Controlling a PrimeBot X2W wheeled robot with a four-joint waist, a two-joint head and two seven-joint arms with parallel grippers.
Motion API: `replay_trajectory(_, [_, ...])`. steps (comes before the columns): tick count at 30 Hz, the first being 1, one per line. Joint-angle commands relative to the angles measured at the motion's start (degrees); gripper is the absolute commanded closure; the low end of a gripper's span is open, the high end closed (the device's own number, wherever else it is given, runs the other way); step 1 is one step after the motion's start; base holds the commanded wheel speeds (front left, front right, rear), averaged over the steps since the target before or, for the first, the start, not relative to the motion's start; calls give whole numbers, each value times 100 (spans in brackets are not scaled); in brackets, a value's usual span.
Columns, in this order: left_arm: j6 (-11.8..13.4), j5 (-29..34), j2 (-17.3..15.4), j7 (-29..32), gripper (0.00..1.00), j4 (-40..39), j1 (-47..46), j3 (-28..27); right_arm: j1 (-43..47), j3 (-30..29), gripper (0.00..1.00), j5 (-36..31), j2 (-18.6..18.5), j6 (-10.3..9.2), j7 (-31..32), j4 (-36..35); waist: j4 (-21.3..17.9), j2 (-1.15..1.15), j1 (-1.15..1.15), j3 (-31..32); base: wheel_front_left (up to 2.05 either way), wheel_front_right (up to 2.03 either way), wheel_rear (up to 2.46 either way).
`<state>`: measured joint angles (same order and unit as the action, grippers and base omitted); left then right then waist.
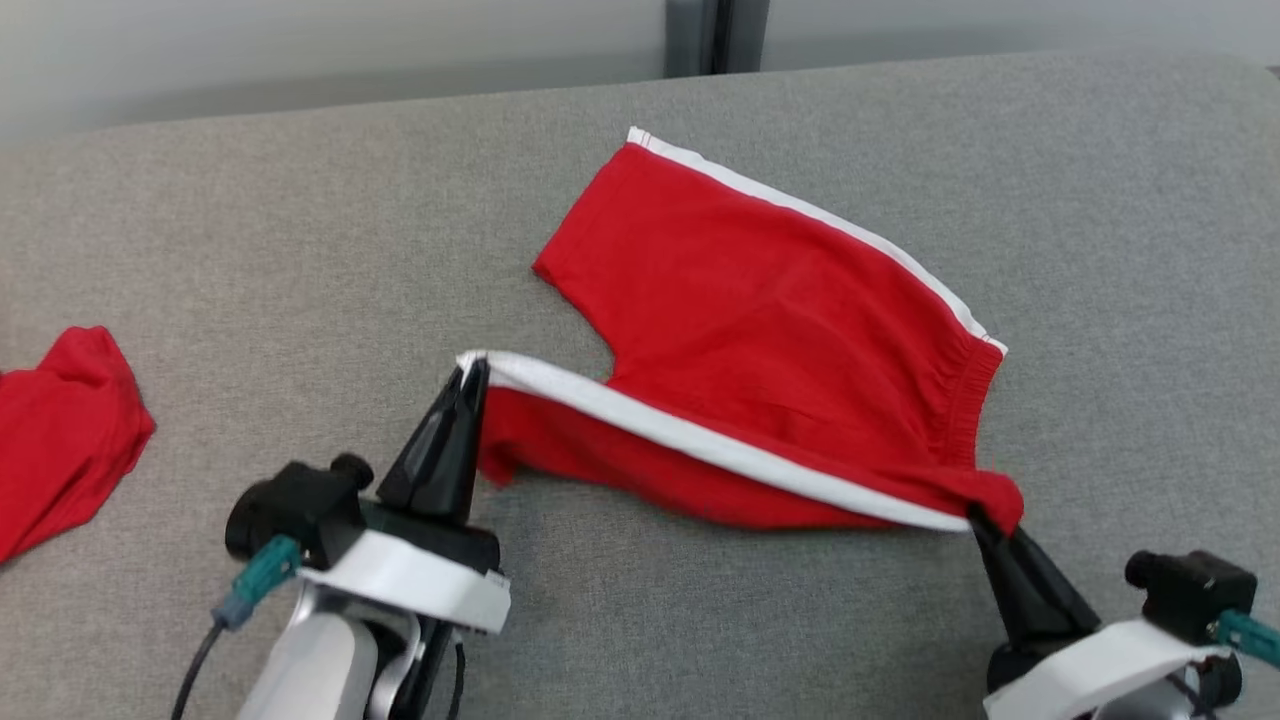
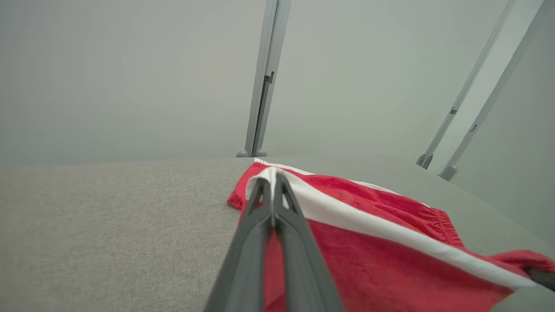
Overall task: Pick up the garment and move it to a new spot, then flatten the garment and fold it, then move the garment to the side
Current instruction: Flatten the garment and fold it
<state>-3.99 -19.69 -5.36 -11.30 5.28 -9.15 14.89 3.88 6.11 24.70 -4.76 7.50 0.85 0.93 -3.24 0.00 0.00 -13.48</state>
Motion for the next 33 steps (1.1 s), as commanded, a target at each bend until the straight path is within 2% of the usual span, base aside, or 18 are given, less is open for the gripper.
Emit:
replay_trajectory(1, [-48,31,-52,32,100,53,-333,2,-212,-51,100,109,4,0,58,-61,-76,0,0,-240,0,0,0])
replay_trajectory(7, [-179,138,-97,204,100,595,-1692,148,-1122,-118,100,389,34,1,202,-83,-173,0,0,-824,0,0,0])
replay_trajectory(14, [-277,207,-75,103,100,1629,-3183,324,-1989,-250,100,564,79,1,290,206,-292,0,0,-1348,0,0,0])
replay_trajectory(26, [-344,176,50,-301,100,3533,-5034,531,-2698,-367,100,752,158,1,132,518,-615,0,0,-1889,0,0,0])
replay_trajectory(33, [-347,25,151,-376,100,4594,-5697,860,-2915,-325,100,913,171,1,19,678,-792,0,0,-2042,0,0,0])
